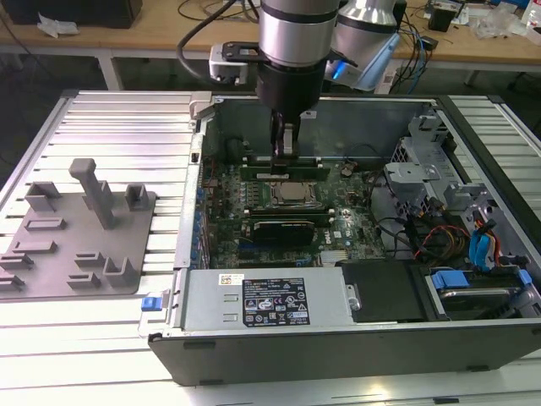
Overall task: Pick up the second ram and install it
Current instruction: 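Insert the second ram into the second slot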
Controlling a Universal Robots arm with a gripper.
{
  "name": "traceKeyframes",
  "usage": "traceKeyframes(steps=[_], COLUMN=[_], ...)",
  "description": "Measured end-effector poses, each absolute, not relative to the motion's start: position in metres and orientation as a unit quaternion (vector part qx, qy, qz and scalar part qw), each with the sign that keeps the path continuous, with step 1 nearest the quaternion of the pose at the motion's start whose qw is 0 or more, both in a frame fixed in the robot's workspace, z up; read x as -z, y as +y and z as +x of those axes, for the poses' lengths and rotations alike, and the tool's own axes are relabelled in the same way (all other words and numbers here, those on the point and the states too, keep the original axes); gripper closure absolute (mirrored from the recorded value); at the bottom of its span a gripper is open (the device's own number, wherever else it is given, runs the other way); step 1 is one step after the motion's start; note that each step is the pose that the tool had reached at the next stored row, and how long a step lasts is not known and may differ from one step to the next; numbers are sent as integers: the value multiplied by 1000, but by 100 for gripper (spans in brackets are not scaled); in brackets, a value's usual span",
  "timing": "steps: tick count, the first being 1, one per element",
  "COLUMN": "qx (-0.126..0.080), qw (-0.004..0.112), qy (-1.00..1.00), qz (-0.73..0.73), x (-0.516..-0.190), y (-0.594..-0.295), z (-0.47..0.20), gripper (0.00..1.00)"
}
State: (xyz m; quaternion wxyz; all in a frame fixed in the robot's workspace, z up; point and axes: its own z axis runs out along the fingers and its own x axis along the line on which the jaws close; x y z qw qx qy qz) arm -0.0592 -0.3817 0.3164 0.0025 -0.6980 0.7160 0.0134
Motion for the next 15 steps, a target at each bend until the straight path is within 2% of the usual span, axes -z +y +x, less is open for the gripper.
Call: traceKeyframes(steps=[15], qx=[-14], qw=[3], qy=[716], qz=[-698], x=[-277], y=[-382], z=[-59], gripper=[90])
